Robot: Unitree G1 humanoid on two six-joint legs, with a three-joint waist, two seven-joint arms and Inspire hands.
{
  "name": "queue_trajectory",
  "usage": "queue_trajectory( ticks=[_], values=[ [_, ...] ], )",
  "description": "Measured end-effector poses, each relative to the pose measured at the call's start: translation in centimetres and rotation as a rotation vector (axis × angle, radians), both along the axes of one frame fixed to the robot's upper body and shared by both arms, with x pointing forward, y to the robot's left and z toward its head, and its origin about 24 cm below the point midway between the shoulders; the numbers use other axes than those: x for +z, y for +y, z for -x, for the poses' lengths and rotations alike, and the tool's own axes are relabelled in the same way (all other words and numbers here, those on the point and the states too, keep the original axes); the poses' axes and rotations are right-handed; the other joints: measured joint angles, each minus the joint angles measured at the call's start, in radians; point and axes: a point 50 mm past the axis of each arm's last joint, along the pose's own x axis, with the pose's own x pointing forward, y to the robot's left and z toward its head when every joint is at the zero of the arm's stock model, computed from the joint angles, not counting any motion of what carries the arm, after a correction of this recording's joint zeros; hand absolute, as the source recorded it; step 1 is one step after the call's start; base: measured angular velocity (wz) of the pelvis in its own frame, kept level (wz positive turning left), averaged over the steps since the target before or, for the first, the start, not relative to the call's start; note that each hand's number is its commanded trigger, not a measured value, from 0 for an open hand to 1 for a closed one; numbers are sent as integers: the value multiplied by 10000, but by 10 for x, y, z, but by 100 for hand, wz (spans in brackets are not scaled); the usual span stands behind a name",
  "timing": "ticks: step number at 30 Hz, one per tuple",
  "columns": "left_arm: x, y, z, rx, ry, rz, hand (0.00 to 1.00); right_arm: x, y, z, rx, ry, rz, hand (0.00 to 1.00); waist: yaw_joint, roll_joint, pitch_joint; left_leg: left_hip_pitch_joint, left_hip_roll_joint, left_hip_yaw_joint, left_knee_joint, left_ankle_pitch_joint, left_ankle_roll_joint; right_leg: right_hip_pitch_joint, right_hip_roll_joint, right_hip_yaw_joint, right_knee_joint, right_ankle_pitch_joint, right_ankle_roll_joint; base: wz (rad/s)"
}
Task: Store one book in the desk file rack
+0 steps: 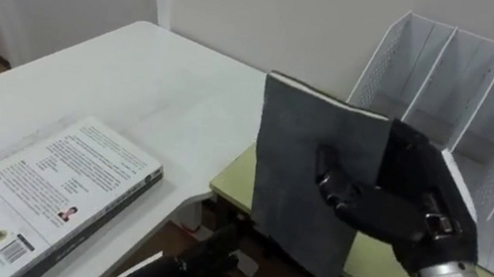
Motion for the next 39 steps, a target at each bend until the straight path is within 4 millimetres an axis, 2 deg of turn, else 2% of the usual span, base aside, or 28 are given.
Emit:
queue_trajectory(
  ticks=[3, 8, 10, 12, 14, 16, 20, 23, 24, 25, 28, 32, 36, 39],
  values=[
    [-17, -1, 6, 245, 616, -464, 0, 9, 2, -5, -976, -655, 925, 100, -21, -12, -16, 6, 3, 2, -21, 1, 0, -10, 0, -66, -6, 1, 0, 0],
    [-47, -4, 23, 316, 2088, -849, 0, 19, 0, -9, -2275, -1378, 1206, 100, 0, -75, -52, -33, 8, 155, -20, 4, 1, -44, -2, -80, 18, 1, -1, -1],
    [-58, -4, 31, 411, 2644, -963, 0, 27, 0, -13, -2805, -1809, 1246, 100, 0, -151, -68, -81, 10, 242, -16, 8, 0, -139, 7, -18, 24, 1, -1, -9],
    [-69, -2, 40, 380, 3217, -1210, 0, 34, -2, -15, -3482, -2206, 1112, 100, 0, -333, -166, -64, 5, 260, -7, 7, 0, -116, 53, -11, -2, 0, -2, -2],
    [-78, 2, 46, 535, 3685, -1606, 0, 39, -3, -15, -3967, -2575, 1176, 100, 15, -463, -214, -57, 7, 260, -7, 7, -1, -84, 79, -26, -31, 2, -5, 0],
    [-88, 9, 55, 803, 4238, -2132, 0, 43, -5, -15, -4341, -2867, 978, 100, 11, -551, -225, -40, 10, 260, -8, 7, -1, -49, 88, -29, -74, 19, -8, 0],
    [-103, 21, 71, 1274, 5188, -3237, 0, 60, -15, -19, -5399, -3538, 366, 100, 79, -551, -174, 29, 34, 181, -86, 2, 0, 79, 84, -106, -208, 82, 22, 3],
    [-111, 31, 80, 1531, 5639, -4129, 0, 75, -23, -22, -6248, -4248, 108, 100, 79, -470, -141, 22, 9, 114, -114, 3, 1, 134, 113, -106, -354, 149, 32, 5],
    [-113, 33, 83, 1522, 5718, -4571, 0, 82, -27, -22, -6682, -4547, -2, 100, 77, -447, -91, 37, 7, 108, -130, 3, 1, 176, 127, -114, -398, 164, 29, 5],
    [-114, 34, 84, 1488, 5762, -4777, 0, 84, -30, -22, -6925, -4691, -43, 100, 78, -442, -81, 41, 8, 105, -147, 3, 1, 184, 129, -125, -418, 164, 29, 3],
    [-118, 37, 90, 1660, 6028, -5329, 0, 92, -38, -22, -7777, -5191, -469, 100, 73, -438, -88, 25, 18, 98, -222, 6, -5, 216, 137, -249, -519, 189, 3, 0],
    [-123, 41, 96, 1779, 6345, -5912, 0, 92, -48, -29, -8546, -5111, -751, 100, 93, -443, -97, -73, 17, 95, -218, 7, -5, 141, 145, -288, -529, 190, -2, -5],
    [-127, 50, 105, 2276, 6882, -6078, 0, 91, -55, -36, -9036, -4856, -1114, 100, 123, -552, -109, -101, -4, -434, -226, 7, -5, 121, 145, -516, -539, 194, -10, -3],
    [-128, 54, 108, 2616, 7070, -6124, 0, 99, -61, -39, -9365, -5032, -1197, 100, 162, -596, -126, -93, -5, -591, -225, 7, -5, 139, 150, -524, -543, 197, -16, 0]
  ],
)
